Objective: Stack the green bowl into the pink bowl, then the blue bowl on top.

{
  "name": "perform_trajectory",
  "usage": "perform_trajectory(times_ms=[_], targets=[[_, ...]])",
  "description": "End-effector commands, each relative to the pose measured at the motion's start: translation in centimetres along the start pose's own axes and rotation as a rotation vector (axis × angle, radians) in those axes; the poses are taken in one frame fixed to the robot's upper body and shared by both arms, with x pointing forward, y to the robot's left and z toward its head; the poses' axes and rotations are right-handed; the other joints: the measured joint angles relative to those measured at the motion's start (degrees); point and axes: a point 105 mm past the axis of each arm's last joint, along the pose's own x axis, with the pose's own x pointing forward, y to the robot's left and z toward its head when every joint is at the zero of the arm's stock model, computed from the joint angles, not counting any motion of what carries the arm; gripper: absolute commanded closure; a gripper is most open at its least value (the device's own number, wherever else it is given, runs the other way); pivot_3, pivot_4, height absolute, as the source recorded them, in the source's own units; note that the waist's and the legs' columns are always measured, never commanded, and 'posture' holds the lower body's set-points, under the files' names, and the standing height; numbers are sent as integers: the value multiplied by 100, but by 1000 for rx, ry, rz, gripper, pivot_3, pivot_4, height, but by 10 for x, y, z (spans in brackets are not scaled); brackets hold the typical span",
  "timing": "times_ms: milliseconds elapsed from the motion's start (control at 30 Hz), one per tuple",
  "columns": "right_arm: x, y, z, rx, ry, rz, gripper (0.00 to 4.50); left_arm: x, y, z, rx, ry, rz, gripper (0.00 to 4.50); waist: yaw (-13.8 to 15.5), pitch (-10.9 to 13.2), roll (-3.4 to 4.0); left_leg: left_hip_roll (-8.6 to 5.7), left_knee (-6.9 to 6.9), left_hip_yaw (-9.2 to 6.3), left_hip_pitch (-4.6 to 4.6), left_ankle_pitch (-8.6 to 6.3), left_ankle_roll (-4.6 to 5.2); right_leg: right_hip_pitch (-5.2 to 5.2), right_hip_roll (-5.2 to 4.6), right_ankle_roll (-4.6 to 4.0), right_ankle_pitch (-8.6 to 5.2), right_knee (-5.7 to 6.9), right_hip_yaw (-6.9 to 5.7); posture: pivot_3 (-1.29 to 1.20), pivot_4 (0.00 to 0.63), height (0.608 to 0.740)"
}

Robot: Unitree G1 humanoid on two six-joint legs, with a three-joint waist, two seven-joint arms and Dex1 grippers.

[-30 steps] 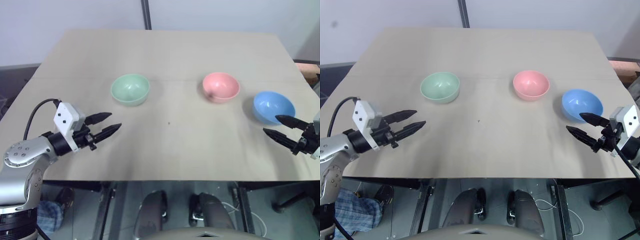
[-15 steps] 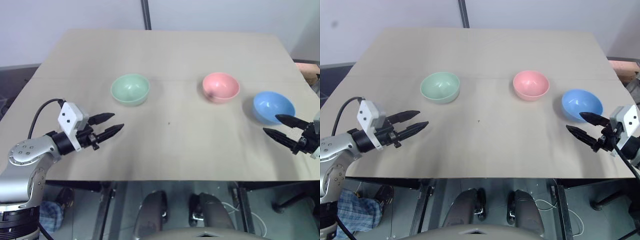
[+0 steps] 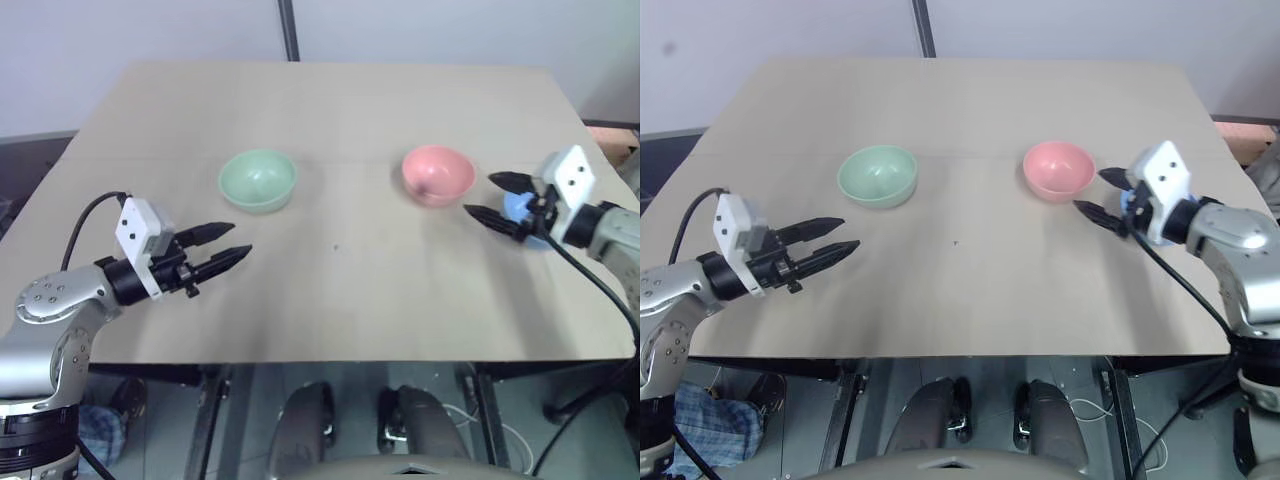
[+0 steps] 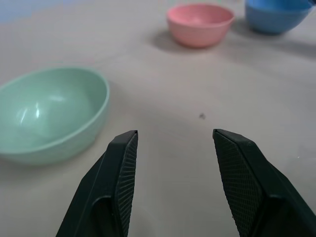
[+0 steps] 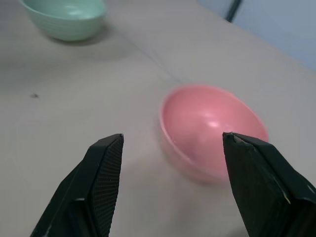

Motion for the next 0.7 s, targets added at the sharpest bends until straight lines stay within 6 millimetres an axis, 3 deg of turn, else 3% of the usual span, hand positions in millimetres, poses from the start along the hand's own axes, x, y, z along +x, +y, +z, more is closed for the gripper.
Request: perform_trajectory(times_ms=[33,400,600,700], targets=[[19,-2,-1,-33,85,43,1000,-3,5,19,34,-64,3,1942,9,0,0,-1,1,0,-2,0,0,-1,-2,-1,1,0,0,0,150,740],[69,-27,-39,-105,421,25,1000,-5,6,45,59,-160,-35,1942,-58,0,0,-3,7,2,-18,2,-2,-10,-4,-23,13,-2,-4,0,150,740],[83,-22,-46,-149,494,86,1000,-7,5,52,68,-185,-38,1942,-120,0,1,-2,8,3,-18,3,-3,-10,-4,-23,14,0,-4,0,150,740],[91,-19,-38,-172,463,98,1762,-9,5,53,67,-195,-34,1942,-137,0,0,-2,8,3,-16,3,-3,-10,-3,-24,14,1,-4,0,150,740]])
